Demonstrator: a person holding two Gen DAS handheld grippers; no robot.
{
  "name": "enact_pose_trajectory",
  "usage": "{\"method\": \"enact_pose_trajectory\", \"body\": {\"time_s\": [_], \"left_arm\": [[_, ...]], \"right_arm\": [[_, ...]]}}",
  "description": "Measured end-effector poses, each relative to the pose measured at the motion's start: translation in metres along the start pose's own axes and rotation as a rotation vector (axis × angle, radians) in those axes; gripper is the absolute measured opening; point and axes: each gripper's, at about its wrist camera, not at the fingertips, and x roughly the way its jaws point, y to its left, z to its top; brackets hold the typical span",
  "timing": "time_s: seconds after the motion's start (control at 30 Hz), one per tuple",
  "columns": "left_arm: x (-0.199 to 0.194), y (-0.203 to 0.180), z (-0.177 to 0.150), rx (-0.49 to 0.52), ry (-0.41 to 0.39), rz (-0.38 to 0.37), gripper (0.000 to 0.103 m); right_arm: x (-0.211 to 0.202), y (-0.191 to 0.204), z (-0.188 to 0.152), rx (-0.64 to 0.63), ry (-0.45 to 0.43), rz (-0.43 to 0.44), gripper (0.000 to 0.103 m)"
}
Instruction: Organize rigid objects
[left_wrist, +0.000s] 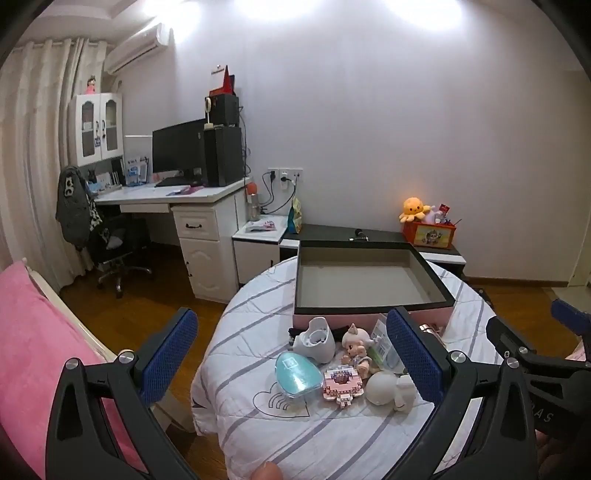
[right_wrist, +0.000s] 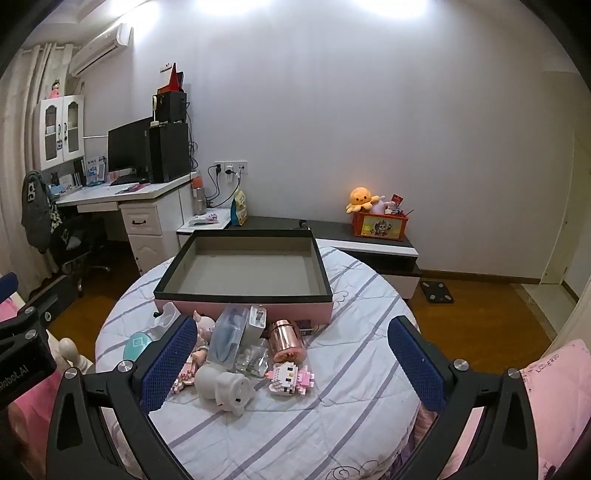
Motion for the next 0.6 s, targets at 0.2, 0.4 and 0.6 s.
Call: {"method": "enact_pose_trajectory", "body": {"time_s": [0.2,0.4,0.6], "left_arm": [[0.003,-0.001,-0.001,0.005,-0.002,0.009,0.103],[0.007,-0.005,0.002,0.007,0.000,0.040,0.103],[0.012,-0.021,0.005,0.018,0.001,0.076,0.103]], "right_arm": [[0.001,0.001,0.001,0.004,0.006,0.002,0.103],[0.008,0.000,0.004,-0.007,0.002,0.019,0.103],[0.022,-0.011,0.006,-0.003,0.014,0.061,0.103]]}}
